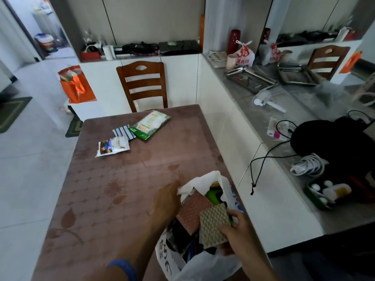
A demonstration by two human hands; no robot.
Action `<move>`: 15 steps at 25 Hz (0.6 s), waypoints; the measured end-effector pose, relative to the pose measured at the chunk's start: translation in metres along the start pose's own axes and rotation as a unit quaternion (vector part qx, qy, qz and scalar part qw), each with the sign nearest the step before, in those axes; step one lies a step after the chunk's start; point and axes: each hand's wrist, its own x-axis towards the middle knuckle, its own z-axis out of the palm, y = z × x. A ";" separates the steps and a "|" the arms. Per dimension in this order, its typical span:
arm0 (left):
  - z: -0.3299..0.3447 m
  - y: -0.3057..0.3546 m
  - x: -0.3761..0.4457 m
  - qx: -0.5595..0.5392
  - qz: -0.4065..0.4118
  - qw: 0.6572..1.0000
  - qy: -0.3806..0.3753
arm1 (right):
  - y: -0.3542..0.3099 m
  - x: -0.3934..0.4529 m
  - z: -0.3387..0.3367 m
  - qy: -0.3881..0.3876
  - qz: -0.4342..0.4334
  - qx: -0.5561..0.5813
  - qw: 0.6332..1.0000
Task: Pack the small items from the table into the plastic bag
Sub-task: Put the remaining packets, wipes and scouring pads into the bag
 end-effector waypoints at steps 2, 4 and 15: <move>-0.005 -0.004 0.003 -0.067 -0.020 0.996 0.063 | 0.000 0.008 0.002 0.031 0.011 0.053 0.998; -0.010 -0.003 0.004 -0.101 -0.006 0.990 0.101 | 0.008 0.015 0.004 0.062 0.001 0.080 0.995; -0.063 0.032 0.025 -0.474 -0.066 0.876 0.062 | 0.010 0.013 0.002 -0.040 -0.088 -0.472 0.876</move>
